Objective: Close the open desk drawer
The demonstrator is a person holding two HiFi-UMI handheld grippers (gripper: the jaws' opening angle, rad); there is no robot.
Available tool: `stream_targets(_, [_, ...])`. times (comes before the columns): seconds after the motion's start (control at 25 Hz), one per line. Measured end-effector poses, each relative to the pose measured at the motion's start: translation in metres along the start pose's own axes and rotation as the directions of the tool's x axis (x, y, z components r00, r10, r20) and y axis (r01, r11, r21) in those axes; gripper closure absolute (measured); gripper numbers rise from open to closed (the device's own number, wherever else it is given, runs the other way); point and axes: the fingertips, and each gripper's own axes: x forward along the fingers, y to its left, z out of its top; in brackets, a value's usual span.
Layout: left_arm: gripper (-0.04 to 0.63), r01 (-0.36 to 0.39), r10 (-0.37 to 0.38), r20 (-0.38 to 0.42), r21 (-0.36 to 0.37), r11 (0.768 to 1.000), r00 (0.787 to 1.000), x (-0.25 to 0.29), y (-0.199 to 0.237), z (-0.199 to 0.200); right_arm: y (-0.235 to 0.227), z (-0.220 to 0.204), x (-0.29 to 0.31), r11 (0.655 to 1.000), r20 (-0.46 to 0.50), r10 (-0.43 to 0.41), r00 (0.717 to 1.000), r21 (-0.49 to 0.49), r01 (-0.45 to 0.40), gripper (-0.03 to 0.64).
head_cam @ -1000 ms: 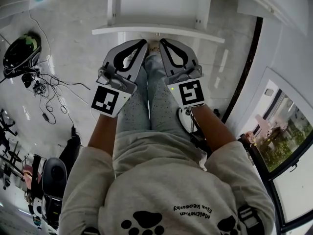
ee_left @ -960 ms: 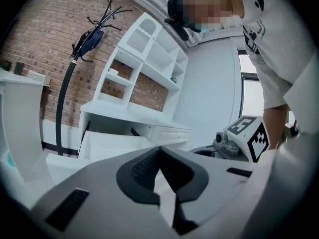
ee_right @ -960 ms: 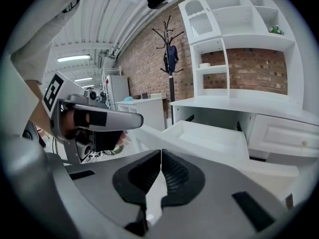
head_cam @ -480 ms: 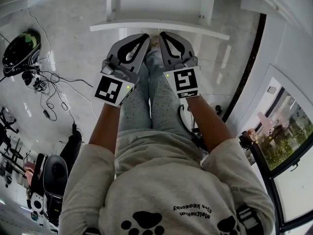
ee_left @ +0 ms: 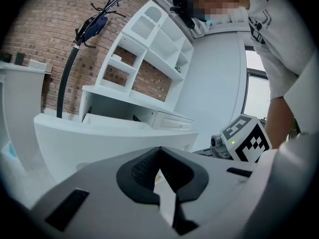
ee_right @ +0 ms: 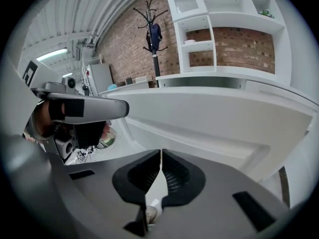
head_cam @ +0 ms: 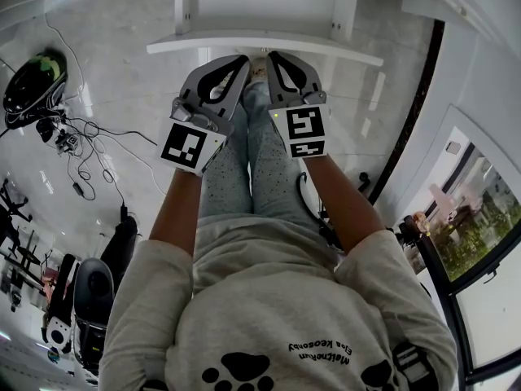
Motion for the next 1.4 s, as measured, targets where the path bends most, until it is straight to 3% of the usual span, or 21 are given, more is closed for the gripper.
stream_targets(0.32, [0.577, -0.002, 0.002, -0.003, -0.009, 1.000, 1.000, 0.003, 0.007, 0.002, 0.001, -0.014, 0.010, 0.993, -0.057, -0.024, 0.998, 0.113, 0.031, 0.578])
stream_targets(0.4, [0.577, -0.004, 0.004, -0.002, -0.009, 1.000, 1.000, 0.003, 0.008, 0.003, 0.001, -0.016, 0.015, 0.989, -0.075, -0.027, 0.997, 0.141, 0.038, 0.494])
stream_targets(0.44, [0.577, -0.005, 0.005, -0.002, -0.008, 1.000, 1.000, 0.003, 0.008, 0.003, 0.001, -0.017, 0.018, 0.986, -0.087, -0.028, 0.996, 0.161, 0.042, 0.487])
stream_targets(0.76, [0.577, -0.005, 0.005, -0.010, -0.015, 1.000, 1.000, 0.003, 0.014, 0.002, -0.009, -0.016, 0.036, 0.952, -0.145, -0.075, 0.987, 0.283, 0.114, 0.488])
stream_targets(1.4, [0.577, 0.023, -0.023, -0.020, 0.001, 1.000, 1.000, 0.006, 0.038, 0.008, -0.016, 0.005, 0.056, 0.945, -0.172, -0.106, 0.979, 0.290, 0.154, 0.514])
